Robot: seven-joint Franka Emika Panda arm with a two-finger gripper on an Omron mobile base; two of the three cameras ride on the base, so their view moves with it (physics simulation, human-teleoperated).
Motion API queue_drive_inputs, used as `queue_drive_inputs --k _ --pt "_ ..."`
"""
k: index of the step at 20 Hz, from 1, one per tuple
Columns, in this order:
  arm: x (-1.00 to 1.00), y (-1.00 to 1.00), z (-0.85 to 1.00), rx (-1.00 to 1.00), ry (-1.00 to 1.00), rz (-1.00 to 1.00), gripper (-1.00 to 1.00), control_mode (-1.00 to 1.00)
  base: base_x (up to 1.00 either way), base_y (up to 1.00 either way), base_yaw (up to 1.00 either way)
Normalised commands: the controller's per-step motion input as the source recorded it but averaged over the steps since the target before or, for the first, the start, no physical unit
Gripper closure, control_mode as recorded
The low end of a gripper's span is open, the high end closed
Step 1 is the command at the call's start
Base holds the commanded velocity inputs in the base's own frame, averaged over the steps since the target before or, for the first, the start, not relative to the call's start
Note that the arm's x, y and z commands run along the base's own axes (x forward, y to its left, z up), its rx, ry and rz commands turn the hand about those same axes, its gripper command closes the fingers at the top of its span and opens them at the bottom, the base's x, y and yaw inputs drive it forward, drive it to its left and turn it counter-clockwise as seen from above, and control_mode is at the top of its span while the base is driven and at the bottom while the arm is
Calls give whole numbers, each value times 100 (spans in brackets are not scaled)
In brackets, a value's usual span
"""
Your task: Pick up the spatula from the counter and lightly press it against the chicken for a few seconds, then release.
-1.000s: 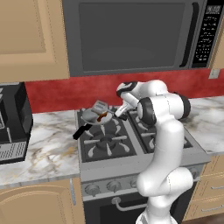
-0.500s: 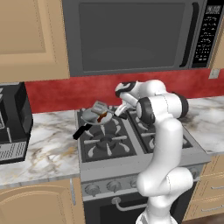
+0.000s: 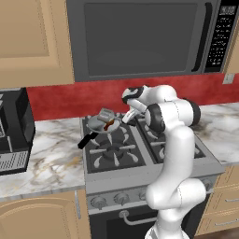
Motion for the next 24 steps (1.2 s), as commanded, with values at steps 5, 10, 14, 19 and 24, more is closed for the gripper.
queue_drive_inputs --k 5,10,14,19,24 --pt "0 -8 -17 -2 0 0 100 -100 0 0 0" --pt "0 -8 -19 -2 0 0 100 -100 0 0 0" --pt "0 -8 -16 -2 0 0 100 -100 0 0 0" --pt "0 -7 -17 -3 0 0 100 -100 0 0 0" --pt "0 -9 -16 -3 0 0 100 -100 0 0 0"
